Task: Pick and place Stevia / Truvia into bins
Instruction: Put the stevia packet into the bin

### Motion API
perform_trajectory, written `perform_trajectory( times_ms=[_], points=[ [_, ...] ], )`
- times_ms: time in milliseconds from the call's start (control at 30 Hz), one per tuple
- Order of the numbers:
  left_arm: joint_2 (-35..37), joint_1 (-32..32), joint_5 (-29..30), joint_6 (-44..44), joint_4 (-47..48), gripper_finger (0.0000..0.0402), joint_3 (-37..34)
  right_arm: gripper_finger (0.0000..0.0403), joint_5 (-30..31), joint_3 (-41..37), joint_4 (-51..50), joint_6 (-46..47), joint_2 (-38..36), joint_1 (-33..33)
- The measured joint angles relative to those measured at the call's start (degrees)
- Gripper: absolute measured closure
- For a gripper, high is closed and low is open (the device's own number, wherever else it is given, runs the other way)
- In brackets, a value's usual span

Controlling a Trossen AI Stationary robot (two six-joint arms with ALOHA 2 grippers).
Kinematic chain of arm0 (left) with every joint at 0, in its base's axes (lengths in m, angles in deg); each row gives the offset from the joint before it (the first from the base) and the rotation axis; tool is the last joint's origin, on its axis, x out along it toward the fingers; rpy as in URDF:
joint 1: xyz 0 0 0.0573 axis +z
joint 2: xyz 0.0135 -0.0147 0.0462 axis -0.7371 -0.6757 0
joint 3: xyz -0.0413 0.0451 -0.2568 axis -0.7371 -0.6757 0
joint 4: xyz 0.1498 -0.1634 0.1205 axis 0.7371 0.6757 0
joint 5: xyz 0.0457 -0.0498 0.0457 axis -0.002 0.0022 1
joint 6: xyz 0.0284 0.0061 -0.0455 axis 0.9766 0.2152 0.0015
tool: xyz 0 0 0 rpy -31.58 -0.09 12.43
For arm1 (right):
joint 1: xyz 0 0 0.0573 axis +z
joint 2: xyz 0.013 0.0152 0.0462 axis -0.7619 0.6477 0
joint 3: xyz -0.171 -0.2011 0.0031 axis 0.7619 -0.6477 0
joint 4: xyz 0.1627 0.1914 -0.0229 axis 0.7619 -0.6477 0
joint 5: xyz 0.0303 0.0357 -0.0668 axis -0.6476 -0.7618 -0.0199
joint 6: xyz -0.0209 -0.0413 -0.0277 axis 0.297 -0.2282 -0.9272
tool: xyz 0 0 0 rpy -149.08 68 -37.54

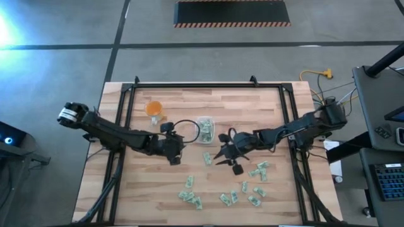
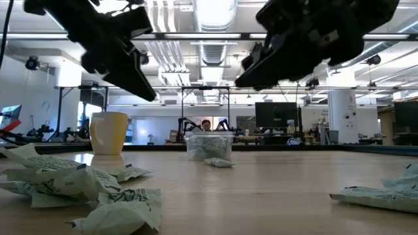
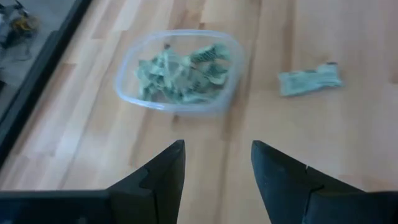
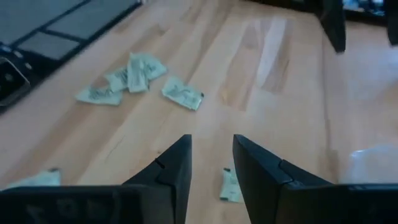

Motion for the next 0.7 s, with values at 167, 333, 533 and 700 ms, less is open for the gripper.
perform_trajectory(
  times_ms=[167, 333, 533, 700],
  points=[
    [1.0, -4.5, -0.1, -2.9, 2.0, 0.0233, -0.1, 0.0283, 0.0, 3.7, -0.6, -1.7, 7.7, -0.2],
    [1.5, -7.1, -0.2, -3.7, 3.1, 0.0233, -0.2, 0.0260, 0.4, 7.6, -6.8, -2.3, 11.5, -0.5],
    [2.0, -7.5, 0.0, -3.7, 3.5, 0.0233, -0.1, 0.0226, 3.0, 11.1, -11.0, -1.9, 14.2, -0.6],
    [2.0, -7.5, 0.1, -3.7, 3.7, 0.0233, -0.2, 0.0208, 3.0, 12.2, -11.9, -1.8, 16.4, -0.6]
  ],
)
